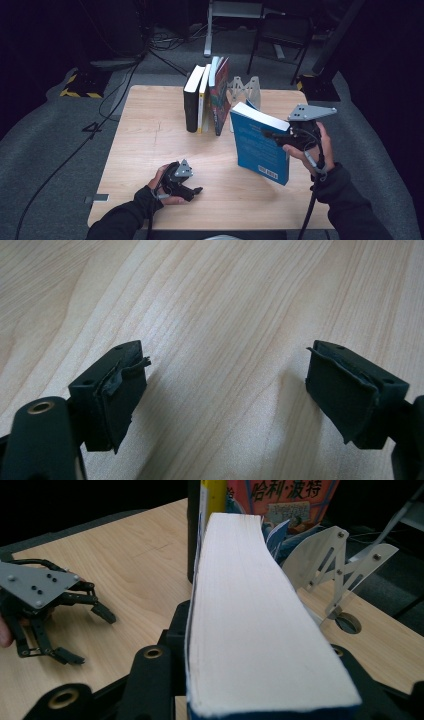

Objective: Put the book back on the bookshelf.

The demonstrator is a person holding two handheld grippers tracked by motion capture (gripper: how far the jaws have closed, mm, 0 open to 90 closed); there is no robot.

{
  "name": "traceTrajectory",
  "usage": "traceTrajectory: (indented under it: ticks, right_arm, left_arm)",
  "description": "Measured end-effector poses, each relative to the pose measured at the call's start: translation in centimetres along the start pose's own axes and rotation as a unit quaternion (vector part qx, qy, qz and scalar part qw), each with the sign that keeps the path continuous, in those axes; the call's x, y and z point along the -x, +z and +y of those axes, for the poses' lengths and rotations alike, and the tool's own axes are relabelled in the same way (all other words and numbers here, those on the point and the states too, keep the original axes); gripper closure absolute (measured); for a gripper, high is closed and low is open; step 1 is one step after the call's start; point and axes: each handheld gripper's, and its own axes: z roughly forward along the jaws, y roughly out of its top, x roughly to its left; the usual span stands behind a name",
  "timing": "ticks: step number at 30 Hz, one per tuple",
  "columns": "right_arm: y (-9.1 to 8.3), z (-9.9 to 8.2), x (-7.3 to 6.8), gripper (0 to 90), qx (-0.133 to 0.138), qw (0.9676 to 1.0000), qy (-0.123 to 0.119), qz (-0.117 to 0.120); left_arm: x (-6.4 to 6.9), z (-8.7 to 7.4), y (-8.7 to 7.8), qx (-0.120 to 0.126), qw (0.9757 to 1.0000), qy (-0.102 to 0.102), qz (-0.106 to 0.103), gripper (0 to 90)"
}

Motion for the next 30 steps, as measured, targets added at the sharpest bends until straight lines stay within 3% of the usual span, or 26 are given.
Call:
traceTrajectory:
  ticks: [13, 30]
  right_arm:
    - [2.0, 1.3, 1.9, 59.8, -0.003, 0.9994, 0.017, -0.03]
    - [5.4, 3.9, 4.9, 59.8, -0.002, 0.9963, 0.036, -0.078]
  left_arm:
    - [0.0, 0.0, 0.0, 0.0, 1.0, 0.001, -0.002, 16.7]
    - [0.0, 0.0, 0.0, 0.001, 1.0, 0.002, -0.002, 16.7]
